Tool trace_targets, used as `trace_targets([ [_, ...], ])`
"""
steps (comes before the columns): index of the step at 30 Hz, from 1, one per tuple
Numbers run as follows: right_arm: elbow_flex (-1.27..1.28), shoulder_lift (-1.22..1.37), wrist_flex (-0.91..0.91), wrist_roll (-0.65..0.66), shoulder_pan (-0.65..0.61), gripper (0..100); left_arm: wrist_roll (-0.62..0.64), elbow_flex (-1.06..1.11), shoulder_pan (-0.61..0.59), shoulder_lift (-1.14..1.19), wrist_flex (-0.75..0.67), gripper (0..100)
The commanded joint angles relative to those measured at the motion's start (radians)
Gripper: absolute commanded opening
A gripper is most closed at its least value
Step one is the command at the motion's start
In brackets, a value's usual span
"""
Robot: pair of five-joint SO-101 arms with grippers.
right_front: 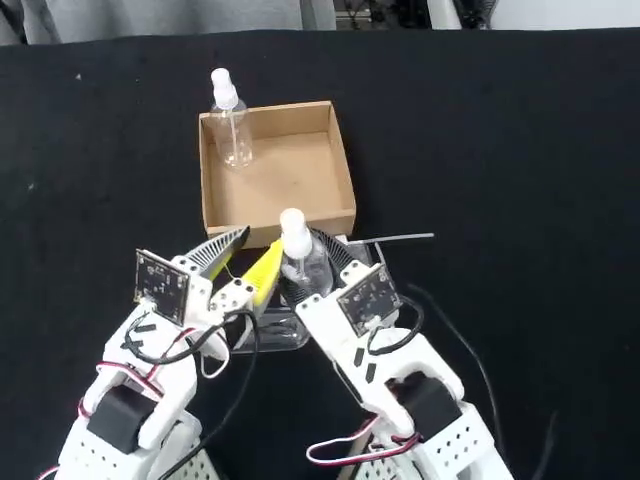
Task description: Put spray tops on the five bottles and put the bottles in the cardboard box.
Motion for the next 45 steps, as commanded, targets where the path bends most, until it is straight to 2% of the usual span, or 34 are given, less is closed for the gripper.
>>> trace_targets([
  [1, -0.004, -0.133, -0.029, 0.0, -0.029, 1.2, -0.014, -0.039, 0.035, -0.011, 0.005, 16],
  [12, 0.008, -0.133, -0.034, 0.002, -0.029, 1.1, -0.017, -0.042, 0.051, -0.011, 0.005, 16],
  [16, 0.005, -0.133, -0.034, 0.002, -0.028, 1.1, -0.078, -0.035, 0.077, -0.011, 0.0, 16],
  [28, 0.012, -0.133, -0.026, 0.002, -0.026, 1.1, -0.048, -0.039, 0.065, -0.011, 0.005, 15],
  [33, 0.012, -0.133, -0.017, -0.002, -0.025, 1.1, -0.048, -0.039, -0.002, -0.011, -0.002, 15],
  [40, 0.008, -0.133, 0.048, -0.006, 0.041, 1.1, -0.048, -0.044, -0.09, -0.011, -0.002, 15],
  [45, 0.01, -0.133, 0.052, -0.006, 0.04, 1.1, -0.048, -0.033, -0.199, -0.011, 0.005, 15],
])
